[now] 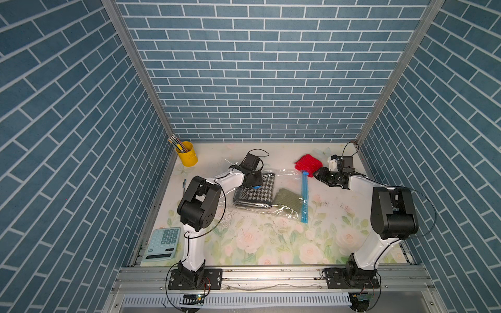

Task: Take the scarf out of the vacuum bag
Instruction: Move the scarf to the center of the board, then take out the scarf from the vacuum bag.

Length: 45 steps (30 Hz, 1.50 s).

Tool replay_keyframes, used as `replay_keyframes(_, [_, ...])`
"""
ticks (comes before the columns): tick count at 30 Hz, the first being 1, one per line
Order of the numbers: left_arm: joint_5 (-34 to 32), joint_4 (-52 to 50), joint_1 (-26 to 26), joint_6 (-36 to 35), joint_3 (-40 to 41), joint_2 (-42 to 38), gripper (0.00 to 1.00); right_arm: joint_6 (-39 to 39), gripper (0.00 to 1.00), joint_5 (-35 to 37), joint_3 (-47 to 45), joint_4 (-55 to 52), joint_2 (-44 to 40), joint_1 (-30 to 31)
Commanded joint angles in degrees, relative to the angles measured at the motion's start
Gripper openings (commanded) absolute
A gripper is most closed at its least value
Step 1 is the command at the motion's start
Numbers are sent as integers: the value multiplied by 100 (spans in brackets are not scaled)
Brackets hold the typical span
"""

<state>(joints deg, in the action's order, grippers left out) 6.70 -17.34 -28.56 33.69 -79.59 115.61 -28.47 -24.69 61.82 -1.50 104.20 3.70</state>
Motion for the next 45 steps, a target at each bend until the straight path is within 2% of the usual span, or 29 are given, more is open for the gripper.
replay_keyframes(1, [209, -541, -100, 42, 145, 66, 44, 119, 52, 52, 378, 7, 434, -2])
replay_keyframes(13, [195, -595, -119, 41, 140, 32, 43, 119, 52, 52, 2065, 7, 1789, -88])
replay_keyframes(18, [187, -604, -133, 45, 111, 51, 43, 119, 52, 52, 2241, 7, 1903, -98])
replay_keyframes(19, [192, -595, -135, 45, 107, 56, 43, 119, 52, 597, 2117, 7, 1804, -104])
replay_keyframes(20, [193, -594, -141, 42, 106, 50, 43, 305, 76, 581, 1945, -569, 1684, -105])
replay_keyframes(21, [190, -587, -143, 41, 103, 49, 43, 205, 4, 707, 1718, -555, 1475, -107])
replay_keyframes(27, [184, -593, -159, 39, 69, 73, 43, 127, 36, 1421, 361, -429, 52, -98])
replay_keyframes(30, [200, -593, -160, 27, 51, 83, 43, 190, 42, 1324, -203, -506, -558, -81])
replay_keyframes(33, [205, -627, -168, 23, -13, 117, 43, 333, 43, 1146, -700, -599, -1085, -63])
replay_keyframes(36, [211, -651, -180, 31, -73, 124, 43, 422, 33, 611, -1219, -549, -1499, -50])
replay_keyframes(40, [234, -639, -187, 41, -78, 112, 43, 489, 5, 21, -1760, -417, -1834, -30])
replay_keyframes(41, [238, -639, -196, 47, -74, 117, 43, 478, 1, -141, -1850, -352, -1857, -28])
replay_keyframes(45, [225, -647, -212, 53, -25, 67, 43, 328, 0, -526, -2174, -124, -1929, 16])
